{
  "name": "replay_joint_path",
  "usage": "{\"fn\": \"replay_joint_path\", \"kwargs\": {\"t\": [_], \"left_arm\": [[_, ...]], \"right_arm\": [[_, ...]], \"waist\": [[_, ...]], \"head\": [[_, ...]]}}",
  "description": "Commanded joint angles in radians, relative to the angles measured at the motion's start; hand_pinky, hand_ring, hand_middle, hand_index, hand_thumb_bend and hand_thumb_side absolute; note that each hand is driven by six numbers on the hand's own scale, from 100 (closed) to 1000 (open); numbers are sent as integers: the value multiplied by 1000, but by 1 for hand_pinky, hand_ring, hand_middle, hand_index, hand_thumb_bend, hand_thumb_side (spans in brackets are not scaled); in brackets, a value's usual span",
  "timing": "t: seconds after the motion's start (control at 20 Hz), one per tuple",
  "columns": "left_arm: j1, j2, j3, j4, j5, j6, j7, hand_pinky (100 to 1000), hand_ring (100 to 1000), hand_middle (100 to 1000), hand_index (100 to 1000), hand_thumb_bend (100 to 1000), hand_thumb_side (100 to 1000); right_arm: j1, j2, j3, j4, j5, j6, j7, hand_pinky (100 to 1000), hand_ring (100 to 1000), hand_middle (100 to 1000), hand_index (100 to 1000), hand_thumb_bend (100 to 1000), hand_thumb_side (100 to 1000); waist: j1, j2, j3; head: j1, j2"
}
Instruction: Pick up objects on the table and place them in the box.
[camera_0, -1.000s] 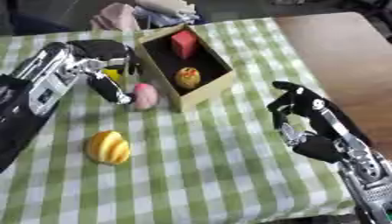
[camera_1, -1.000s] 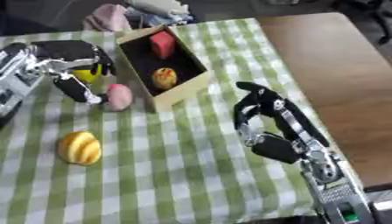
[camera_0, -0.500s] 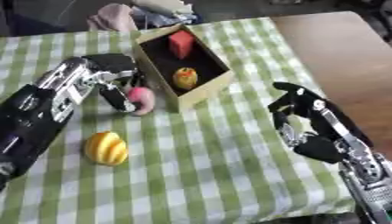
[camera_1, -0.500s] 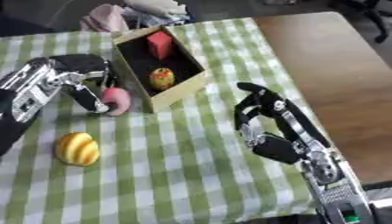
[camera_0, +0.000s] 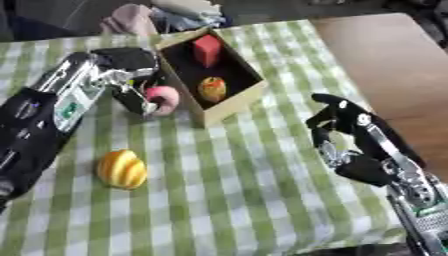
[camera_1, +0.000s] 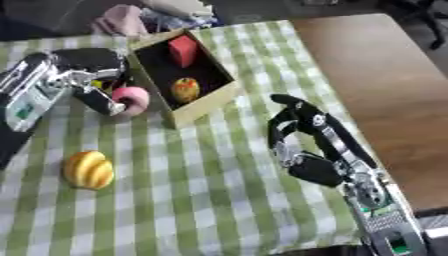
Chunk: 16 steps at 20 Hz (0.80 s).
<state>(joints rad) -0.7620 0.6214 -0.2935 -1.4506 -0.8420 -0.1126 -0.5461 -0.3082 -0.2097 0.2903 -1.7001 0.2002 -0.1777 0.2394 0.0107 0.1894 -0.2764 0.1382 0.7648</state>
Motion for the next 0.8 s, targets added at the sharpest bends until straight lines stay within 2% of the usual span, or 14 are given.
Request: {"fn": "replay_joint_path", "kwargs": {"t": [0.05,0.2,0.3,0.5,0.55,0.6,0.65,0.75,0.8], "left_arm": [[-51,26,48,-64,33,37,49,546,350,354,541,100,154],[-75,-3,56,-56,38,80,92,565,389,393,584,100,146],[-83,-31,37,-22,27,107,121,581,438,444,629,121,144],[-82,-80,-8,63,-18,118,179,624,540,546,713,216,146],[-80,-90,-15,84,-28,112,194,645,583,591,741,269,232],[-77,-96,-23,99,-38,103,208,668,620,633,770,303,274],[-74,-100,-29,110,-48,95,223,694,670,699,814,370,372],[-68,-102,-33,115,-65,84,254,723,718,758,852,427,454],[-64,-99,-33,115,-68,83,269,724,719,762,855,426,456]], "right_arm": [[-10,-8,-3,-7,-1,-1,0,588,720,573,913,100,416],[-11,-7,1,-6,-3,-1,3,588,720,573,913,100,416],[-13,-5,6,-6,-4,-2,8,588,720,573,913,100,416],[-17,0,12,-5,-7,-3,14,587,722,573,913,100,416],[-18,1,13,-5,-8,-3,15,587,722,573,913,100,416],[-19,1,13,-5,-8,-3,15,587,722,572,913,100,417],[-19,2,12,-5,-9,-3,16,587,722,573,913,100,417],[-20,2,11,-4,-8,-3,15,587,722,573,913,100,418],[-21,2,10,-4,-7,-3,15,587,723,573,913,100,418]], "waist": [[4,-8,-3],[4,-10,-9],[3,-10,-17],[4,-9,-33],[4,-8,-36],[5,-8,-37],[6,-7,-38],[7,-7,-38],[8,-7,-37]], "head": [[3,3],[8,3],[12,1],[22,-2],[24,-2],[23,-3],[23,-3],[20,-4],[18,-5]]}}
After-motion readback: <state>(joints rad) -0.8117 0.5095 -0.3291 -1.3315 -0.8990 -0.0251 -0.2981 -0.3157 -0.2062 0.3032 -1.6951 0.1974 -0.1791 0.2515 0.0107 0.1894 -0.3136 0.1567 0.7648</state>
